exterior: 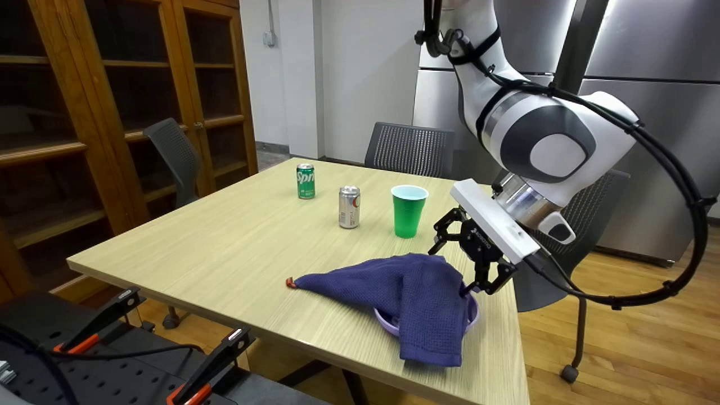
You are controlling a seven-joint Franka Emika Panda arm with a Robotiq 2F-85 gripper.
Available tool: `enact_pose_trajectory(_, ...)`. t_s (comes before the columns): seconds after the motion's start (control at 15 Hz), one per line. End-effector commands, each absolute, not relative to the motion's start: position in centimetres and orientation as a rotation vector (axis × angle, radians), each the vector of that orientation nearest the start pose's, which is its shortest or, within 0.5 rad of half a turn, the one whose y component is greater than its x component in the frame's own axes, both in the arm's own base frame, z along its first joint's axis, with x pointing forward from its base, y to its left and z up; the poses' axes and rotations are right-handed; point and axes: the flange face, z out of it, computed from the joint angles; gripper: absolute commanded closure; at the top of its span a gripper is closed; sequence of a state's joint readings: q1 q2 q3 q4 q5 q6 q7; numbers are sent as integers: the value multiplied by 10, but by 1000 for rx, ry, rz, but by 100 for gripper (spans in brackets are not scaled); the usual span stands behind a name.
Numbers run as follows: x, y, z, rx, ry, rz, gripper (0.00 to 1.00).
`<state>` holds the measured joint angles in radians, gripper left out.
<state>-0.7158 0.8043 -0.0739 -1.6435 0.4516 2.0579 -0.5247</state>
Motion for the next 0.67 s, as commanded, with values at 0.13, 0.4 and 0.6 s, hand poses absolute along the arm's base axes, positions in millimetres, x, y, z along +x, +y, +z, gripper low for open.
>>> enact_pose_trajectory(0.13,474,-442,118,-2557,690,115,0)
enact_pose_trajectory(0.4,471,-445,122,-2557,698,107,0)
enact_pose_trajectory(0.6,468,-448,125,-2556,705,99,34)
